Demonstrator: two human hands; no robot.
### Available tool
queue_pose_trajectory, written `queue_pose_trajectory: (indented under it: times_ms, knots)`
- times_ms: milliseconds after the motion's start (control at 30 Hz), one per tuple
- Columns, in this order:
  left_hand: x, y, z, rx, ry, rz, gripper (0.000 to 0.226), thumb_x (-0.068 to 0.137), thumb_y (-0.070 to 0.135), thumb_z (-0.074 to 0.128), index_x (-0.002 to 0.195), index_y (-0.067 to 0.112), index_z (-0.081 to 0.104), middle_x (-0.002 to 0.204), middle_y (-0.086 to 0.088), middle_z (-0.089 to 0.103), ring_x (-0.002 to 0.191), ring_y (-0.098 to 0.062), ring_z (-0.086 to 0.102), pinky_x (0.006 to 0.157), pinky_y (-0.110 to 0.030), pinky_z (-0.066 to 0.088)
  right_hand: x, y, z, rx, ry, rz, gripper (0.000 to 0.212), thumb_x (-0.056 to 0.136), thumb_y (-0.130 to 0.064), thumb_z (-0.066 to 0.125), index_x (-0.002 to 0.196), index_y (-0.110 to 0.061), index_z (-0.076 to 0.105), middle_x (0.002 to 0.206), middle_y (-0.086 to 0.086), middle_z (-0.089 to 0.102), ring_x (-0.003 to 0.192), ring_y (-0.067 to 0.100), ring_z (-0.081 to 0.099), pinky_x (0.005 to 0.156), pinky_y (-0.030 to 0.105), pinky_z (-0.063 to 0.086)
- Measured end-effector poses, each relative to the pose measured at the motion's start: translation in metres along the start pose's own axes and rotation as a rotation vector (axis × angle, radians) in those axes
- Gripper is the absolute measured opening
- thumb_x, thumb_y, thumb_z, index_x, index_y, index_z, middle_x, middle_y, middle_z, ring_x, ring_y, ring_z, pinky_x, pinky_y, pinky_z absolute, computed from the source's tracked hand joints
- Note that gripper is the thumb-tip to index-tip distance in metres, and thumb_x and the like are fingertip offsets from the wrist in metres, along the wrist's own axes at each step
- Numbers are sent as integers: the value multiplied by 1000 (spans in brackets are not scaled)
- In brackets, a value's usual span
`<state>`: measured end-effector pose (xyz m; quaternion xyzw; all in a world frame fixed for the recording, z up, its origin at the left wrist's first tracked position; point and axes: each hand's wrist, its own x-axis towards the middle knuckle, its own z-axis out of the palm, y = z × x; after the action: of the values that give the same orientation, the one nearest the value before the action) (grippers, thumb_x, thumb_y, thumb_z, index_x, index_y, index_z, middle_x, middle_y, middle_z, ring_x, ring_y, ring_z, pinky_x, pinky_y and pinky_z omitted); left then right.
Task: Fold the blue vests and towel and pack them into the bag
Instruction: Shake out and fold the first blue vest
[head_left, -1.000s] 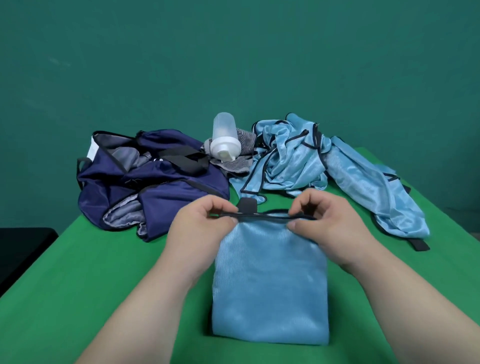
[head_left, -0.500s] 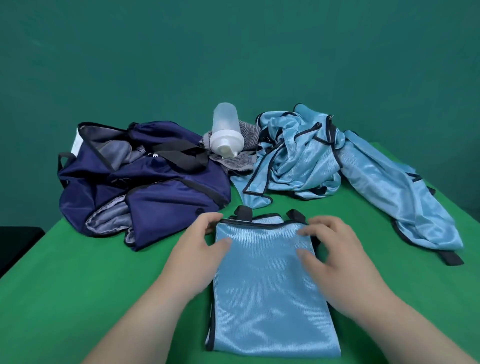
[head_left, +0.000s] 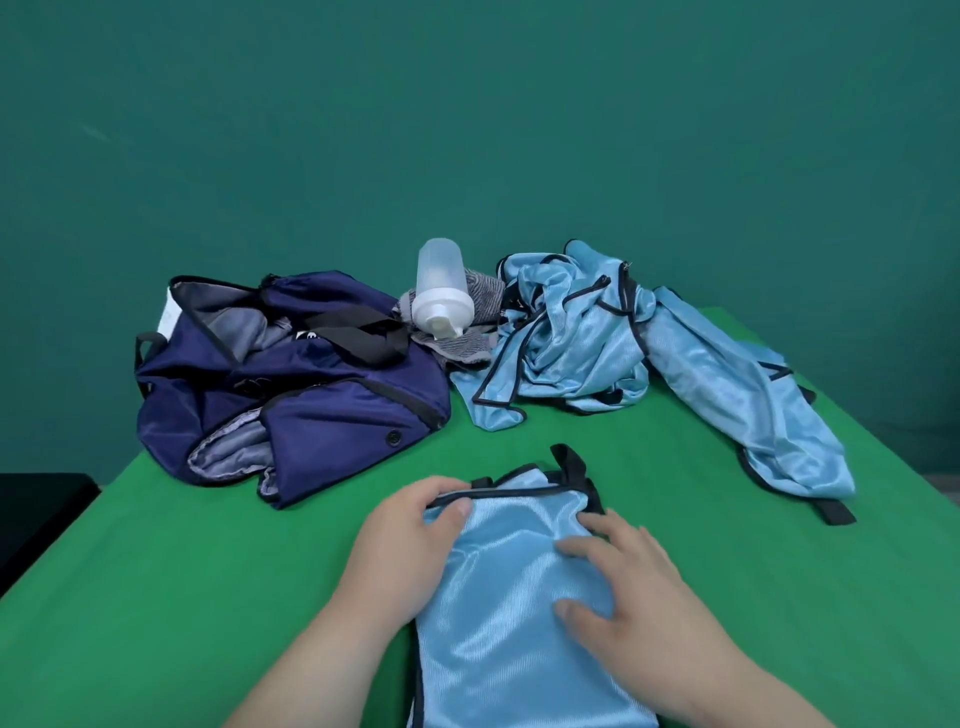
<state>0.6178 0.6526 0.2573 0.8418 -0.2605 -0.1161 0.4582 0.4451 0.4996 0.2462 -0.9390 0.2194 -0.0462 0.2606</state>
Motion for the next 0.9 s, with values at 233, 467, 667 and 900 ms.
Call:
queue_pose_trajectory:
  times_ms: [233, 467, 667, 900]
  knots:
    - [-86, 6, -4, 28, 103, -30, 17, 91, 26, 67, 90, 43, 67, 92, 34, 63, 87, 14, 56, 69, -5, 39, -57, 0, 2, 52, -89, -50, 45, 66, -71, 44, 109, -61, 43, 135, -43, 19, 143, -12, 4, 122, 21, 2]
    - [-114, 10, -8, 35, 86, -82, 12, 93, 29, 64, 97, 41, 65, 89, 17, 68, 50, 1, 51, 48, -14, 35, -83, -7, 2, 176, 66, 15, 27, 83, -51, 66, 108, -48, 54, 129, -39, 36, 128, -8, 38, 110, 25, 32]
    - [-114, 16, -13, 96, 32, -60, 6, 93, 38, 64, 98, 42, 64, 87, 24, 66, 55, 6, 53, 51, -12, 34, -62, -21, -1, 189, 231, 133, 38, 91, -42, 61, 128, -41, 53, 122, -26, 53, 103, 6, 53, 96, 33, 46]
    - [-92, 8, -10, 99, 54, 5, 24, 92, 22, 66, 87, 46, 66, 93, 32, 64, 89, 12, 55, 74, -7, 38, -38, -22, 3, 364, 243, 178, 32, 92, -33, 65, 118, -49, 57, 105, -24, 64, 54, -4, 53, 50, 12, 37]
